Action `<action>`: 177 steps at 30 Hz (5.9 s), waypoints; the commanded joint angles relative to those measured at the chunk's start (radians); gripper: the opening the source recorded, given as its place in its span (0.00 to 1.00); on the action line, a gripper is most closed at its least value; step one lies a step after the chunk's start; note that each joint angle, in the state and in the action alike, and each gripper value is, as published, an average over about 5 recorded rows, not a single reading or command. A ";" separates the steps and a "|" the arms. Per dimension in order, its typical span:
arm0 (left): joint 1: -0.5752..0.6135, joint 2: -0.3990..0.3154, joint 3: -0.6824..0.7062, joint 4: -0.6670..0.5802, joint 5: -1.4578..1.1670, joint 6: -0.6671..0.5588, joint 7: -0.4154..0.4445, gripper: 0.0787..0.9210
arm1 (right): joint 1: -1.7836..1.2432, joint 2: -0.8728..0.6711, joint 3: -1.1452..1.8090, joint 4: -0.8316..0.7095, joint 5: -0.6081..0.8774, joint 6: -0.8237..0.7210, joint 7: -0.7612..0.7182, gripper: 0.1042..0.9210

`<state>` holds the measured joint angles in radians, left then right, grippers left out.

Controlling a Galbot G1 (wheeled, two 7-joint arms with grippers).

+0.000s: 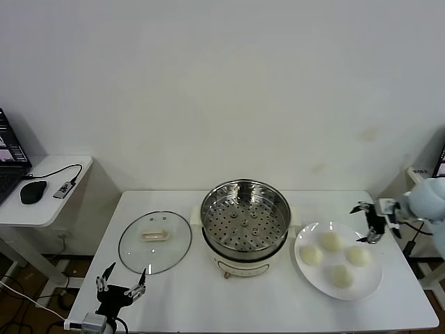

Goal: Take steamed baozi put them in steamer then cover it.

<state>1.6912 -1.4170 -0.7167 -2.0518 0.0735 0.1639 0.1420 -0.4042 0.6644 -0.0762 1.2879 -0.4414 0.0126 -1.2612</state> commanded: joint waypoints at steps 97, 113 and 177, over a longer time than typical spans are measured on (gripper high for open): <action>0.008 -0.004 -0.010 -0.026 0.001 -0.002 -0.021 0.88 | 0.796 0.586 -0.723 -0.378 0.255 0.817 -0.162 0.66; 0.030 -0.022 -0.011 -0.040 0.007 -0.005 -0.028 0.88 | 0.716 0.697 -0.687 -0.511 -0.001 0.817 -0.089 0.66; 0.012 0.001 0.011 -0.022 0.012 0.018 0.006 0.88 | 0.648 -0.200 -0.714 0.188 0.562 -0.496 -0.088 0.88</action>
<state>1.7038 -1.4160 -0.7040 -2.0709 0.0857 0.1828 0.1477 0.3371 0.6761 -0.8056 1.3397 0.0532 -0.1713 -1.3497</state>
